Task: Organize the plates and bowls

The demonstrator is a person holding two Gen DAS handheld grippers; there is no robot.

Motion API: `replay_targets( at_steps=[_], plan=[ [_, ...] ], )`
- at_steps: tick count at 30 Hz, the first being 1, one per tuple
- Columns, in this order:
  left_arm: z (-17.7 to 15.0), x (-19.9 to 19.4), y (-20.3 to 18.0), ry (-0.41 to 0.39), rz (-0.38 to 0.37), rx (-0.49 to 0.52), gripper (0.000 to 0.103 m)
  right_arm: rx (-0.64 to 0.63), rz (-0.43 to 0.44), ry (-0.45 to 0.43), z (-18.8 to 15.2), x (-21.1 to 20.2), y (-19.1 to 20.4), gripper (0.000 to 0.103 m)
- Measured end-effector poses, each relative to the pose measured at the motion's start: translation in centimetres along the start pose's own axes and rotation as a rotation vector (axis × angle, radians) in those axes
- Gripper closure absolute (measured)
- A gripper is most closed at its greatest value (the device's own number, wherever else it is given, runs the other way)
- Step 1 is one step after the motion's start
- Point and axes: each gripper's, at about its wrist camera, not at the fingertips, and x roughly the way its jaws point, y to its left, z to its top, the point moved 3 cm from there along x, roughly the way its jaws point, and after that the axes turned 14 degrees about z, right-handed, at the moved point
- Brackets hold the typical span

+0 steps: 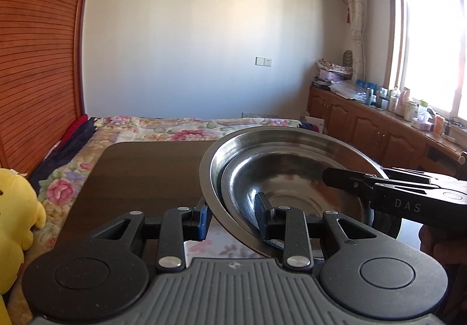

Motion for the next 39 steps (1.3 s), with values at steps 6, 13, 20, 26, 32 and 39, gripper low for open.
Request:
replay_targets(
  at_steps=[6,13,20,26,32,39],
  plan=[
    [-0.6,0.1,1.3,0.018,0.017,-0.008,0.069,-0.001,0.027,0.021,-0.4,1.0,1.0,0.071],
    [-2.0,0.5,2.1,0.052,0.029,-0.008,0.069,0.01,0.046,0.061,-1.6,1.8,1.8,0.071],
    [-2.8,0.7,2.4,0.063,0.04,0.003,0.069,0.02,0.047,0.09,-2.3,2.3,2.2,0.071],
    [-3.3,1.1,2.7,0.083,0.045,-0.004,0.069,0.021,0.051,0.107,-2.8,2.7,2.6,0.071],
    [-3.6,1.3,2.6,0.094,0.048,-0.004,0.069,0.029,0.05,0.122,-3.1,3.1,2.7,0.071],
    [-3.6,1.4,2.5,0.092,0.055,0.001,0.069,0.039,0.05,0.127,-3.4,3.4,2.6,0.071]
  ],
)
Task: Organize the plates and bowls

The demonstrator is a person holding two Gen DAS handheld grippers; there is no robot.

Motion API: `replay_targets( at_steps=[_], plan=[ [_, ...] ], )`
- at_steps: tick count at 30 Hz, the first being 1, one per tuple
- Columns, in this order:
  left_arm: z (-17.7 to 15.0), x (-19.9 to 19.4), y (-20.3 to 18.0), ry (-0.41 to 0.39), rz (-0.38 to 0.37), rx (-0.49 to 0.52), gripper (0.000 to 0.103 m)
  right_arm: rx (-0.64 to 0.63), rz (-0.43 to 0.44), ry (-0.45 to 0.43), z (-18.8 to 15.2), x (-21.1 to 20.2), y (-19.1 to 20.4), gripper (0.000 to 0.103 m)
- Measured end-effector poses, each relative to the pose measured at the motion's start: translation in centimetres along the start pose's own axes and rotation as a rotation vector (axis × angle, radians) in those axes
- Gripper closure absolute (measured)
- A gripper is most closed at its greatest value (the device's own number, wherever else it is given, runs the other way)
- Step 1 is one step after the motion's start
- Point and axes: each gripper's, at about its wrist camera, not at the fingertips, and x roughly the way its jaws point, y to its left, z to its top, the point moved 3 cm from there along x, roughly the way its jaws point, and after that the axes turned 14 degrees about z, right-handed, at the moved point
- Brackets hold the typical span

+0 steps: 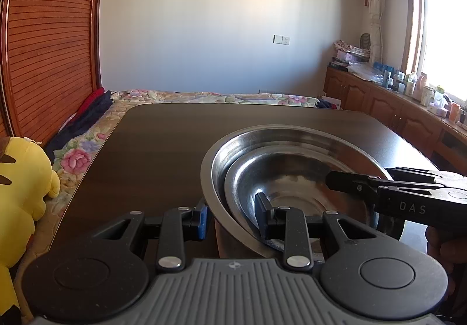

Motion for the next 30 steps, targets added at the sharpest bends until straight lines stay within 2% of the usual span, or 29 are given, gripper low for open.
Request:
replay_targets(
  at_steps=[14,16,18,20,25,27,30],
  plan=[
    [-0.18,0.19,0.01,-0.003,0.007,0.002,0.069,-0.011,-0.001,0.012,-0.03,0.33,0.14,0.069],
    [-0.15,0.13,-0.02,-0.004,0.009,0.002,0.069,-0.016,0.0,0.018,-0.02,0.36,0.26,0.067],
    [-0.15,0.08,-0.08,-0.005,0.01,0.001,0.069,-0.025,-0.001,0.022,0.09,0.32,0.41,0.059],
    [-0.15,0.11,-0.05,-0.004,0.011,0.0,0.069,-0.033,-0.004,0.034,0.28,0.38,0.53,0.056],
    [-0.07,0.04,-0.02,-0.007,0.019,-0.004,0.069,-0.051,-0.03,0.045,0.53,0.29,0.76,0.054],
    [0.04,0.01,0.08,-0.009,0.026,-0.007,0.067,-0.054,-0.042,0.044,0.58,0.2,0.8,0.049],
    [0.15,-0.18,0.17,-0.016,0.033,-0.006,0.061,-0.053,-0.064,0.048,0.51,0.1,0.79,0.048]
  ],
)
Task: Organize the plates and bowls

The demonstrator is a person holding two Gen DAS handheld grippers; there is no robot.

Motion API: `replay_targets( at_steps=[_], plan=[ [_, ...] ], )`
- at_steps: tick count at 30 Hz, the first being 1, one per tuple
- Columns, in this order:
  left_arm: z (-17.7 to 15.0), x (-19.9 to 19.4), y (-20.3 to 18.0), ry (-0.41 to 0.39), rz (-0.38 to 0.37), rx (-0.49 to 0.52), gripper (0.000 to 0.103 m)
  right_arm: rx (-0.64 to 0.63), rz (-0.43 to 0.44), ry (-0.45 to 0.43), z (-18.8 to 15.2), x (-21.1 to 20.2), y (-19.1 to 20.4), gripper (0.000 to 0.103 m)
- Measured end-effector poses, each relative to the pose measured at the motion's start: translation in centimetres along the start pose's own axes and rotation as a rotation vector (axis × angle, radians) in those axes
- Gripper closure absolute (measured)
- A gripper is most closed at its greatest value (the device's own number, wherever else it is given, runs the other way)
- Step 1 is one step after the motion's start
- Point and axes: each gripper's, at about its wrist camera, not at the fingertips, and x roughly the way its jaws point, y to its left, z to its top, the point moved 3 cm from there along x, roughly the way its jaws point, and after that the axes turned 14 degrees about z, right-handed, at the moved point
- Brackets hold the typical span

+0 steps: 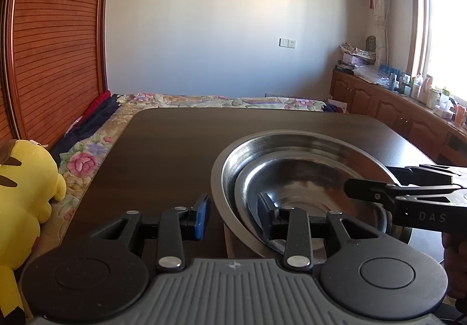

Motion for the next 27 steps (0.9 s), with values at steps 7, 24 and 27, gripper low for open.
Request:
replay_targets(
  at_steps=[7,24,27],
  plan=[
    [0.6,-0.3,0.3,-0.02,0.017,-0.004,0.045,-0.001,-0.037,-0.011,-0.3,-1.1,-0.3,0.046],
    [4.3,-3.8,-2.3,-0.145,0.037,0.027,0.0,-0.012,-0.138,-0.13,2.1,-5.3,-1.8,0.016],
    [4.7,-4.2,-3.4,-0.152,0.045,0.036,0.0,-0.026,-0.175,-0.153,2.7,-6.6,-1.9,0.004]
  ],
)
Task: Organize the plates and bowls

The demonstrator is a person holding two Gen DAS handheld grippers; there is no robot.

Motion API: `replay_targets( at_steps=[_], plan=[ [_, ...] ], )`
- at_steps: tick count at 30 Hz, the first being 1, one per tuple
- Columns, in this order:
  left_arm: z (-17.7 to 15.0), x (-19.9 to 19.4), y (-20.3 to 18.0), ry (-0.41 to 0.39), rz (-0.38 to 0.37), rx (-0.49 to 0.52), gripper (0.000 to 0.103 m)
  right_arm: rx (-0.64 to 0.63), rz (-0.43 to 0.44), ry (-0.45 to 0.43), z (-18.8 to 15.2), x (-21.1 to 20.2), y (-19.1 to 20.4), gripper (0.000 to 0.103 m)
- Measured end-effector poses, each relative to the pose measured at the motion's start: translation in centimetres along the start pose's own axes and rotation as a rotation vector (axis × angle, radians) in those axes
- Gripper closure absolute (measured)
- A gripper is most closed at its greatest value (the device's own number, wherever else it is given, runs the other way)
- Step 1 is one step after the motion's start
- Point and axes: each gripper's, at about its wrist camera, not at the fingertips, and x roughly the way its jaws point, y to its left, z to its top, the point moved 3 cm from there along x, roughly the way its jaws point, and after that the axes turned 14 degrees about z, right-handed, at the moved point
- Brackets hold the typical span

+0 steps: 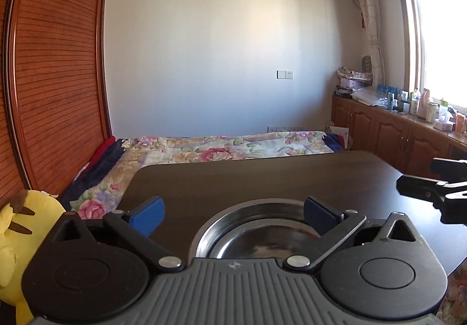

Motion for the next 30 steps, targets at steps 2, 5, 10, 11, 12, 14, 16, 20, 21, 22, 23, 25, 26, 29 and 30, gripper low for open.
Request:
replay_targets(
  at_steps=[2,5,10,11,12,14,16,20,21,22,23,25,26,29,30],
  plan=[
    [0.1,-0.1,-0.7,-0.005,0.014,0.012,0.0,-0.01,-0.027,-0.014,0.3,-0.8,-0.2,0.0],
    [0.1,-0.2,-1.9,-0.01,0.036,0.031,0.0,-0.012,-0.072,-0.018,0.7,-1.5,-0.7,0.0],
    [0.0,0.0,-3.4,0.001,0.027,0.035,0.0,-0.01,-0.138,-0.024,0.8,-2.5,-1.4,0.0],
    [0.0,0.0,-3.7,0.004,0.013,0.034,0.0,-0.01,-0.146,-0.026,0.7,-2.6,-1.5,0.0],
    [0.0,-0.1,-4.0,0.004,0.004,0.037,0.0,-0.007,-0.155,-0.027,0.6,-2.7,-1.7,0.0],
    [0.1,-0.5,-4.6,-0.008,-0.004,0.053,0.0,0.005,-0.168,-0.023,0.5,-3.0,-2.0,0.0],
    [0.2,-0.9,-5.1,-0.025,0.001,0.072,0.0,0.019,-0.176,-0.026,0.3,-3.2,-2.5,0.0],
    [0.2,-1.8,-5.5,-0.033,0.004,0.068,0.0,0.028,-0.192,-0.039,0.2,-3.6,-2.9,0.0],
    [0.1,-2.0,-5.4,-0.033,0.007,0.063,0.0,0.03,-0.194,-0.042,0.2,-3.6,-2.9,0.0],
    [0.1,-2.2,-5.4,-0.031,0.01,0.058,0.0,0.03,-0.195,-0.045,0.3,-3.7,-2.8,0.0],
    [0.0,-2.4,-5.5,-0.028,0.012,0.055,0.0,0.027,-0.194,-0.048,0.3,-3.8,-2.7,0.0],
    [-0.4,-2.7,-5.4,-0.019,0.017,0.053,0.0,0.021,-0.196,-0.055,0.2,-4.0,-2.4,0.0],
    [-0.6,-2.8,-5.3,-0.017,0.021,0.053,0.0,0.022,-0.192,-0.057,0.0,-4.1,-2.3,0.0],
    [-1.0,-3.1,-5.4,-0.014,0.037,0.058,0.0,0.035,-0.174,-0.058,-0.5,-4.2,-2.2,0.0],
    [-1.1,-3.2,-5.3,-0.012,0.041,0.059,0.0,0.042,-0.168,-0.056,-0.6,-4.1,-2.2,0.0]
  ],
)
